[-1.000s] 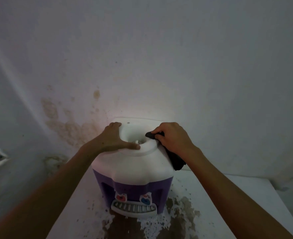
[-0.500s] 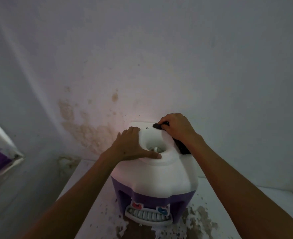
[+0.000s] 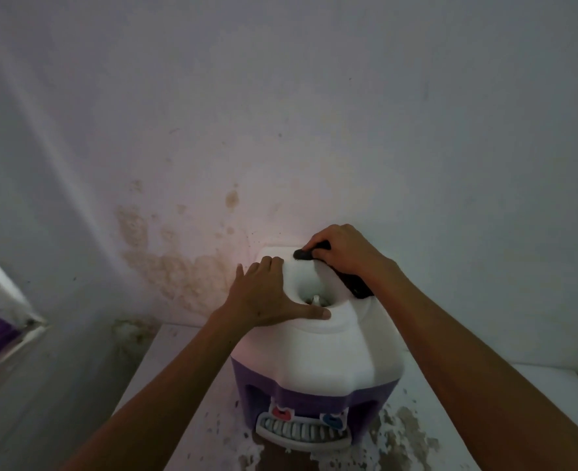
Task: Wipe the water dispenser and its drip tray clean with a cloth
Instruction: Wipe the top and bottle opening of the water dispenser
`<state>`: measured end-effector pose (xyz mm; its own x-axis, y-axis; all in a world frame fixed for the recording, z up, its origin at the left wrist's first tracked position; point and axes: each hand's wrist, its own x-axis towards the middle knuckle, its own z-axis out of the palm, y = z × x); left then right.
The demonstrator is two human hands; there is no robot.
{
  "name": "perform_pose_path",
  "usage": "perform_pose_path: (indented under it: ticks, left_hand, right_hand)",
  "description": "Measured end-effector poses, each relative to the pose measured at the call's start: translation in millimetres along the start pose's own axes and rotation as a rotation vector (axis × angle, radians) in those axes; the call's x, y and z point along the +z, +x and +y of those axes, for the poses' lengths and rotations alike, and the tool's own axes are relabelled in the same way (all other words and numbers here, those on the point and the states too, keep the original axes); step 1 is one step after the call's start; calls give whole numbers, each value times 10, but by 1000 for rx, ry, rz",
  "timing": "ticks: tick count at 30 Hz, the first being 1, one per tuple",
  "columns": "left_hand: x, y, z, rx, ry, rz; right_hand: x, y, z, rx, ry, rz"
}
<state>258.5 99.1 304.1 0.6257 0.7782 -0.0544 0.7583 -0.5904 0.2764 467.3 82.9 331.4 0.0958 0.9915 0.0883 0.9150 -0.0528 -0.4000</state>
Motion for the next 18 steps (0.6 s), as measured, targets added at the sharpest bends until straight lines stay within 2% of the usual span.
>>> perform_pose_path:
  ticks: [8,13,18]
  left_hand:
    - [-97,-1,-11,58,53,-27]
    - [-240,37,-114,59,38,-149]
    - [-320,77,-211,53,-30,-190]
  right_hand:
    - [-179,-420,434,245,46,75]
    - [-116,-293,384,268,-25,79]
    - [-29,-41,253,263,-93,50]
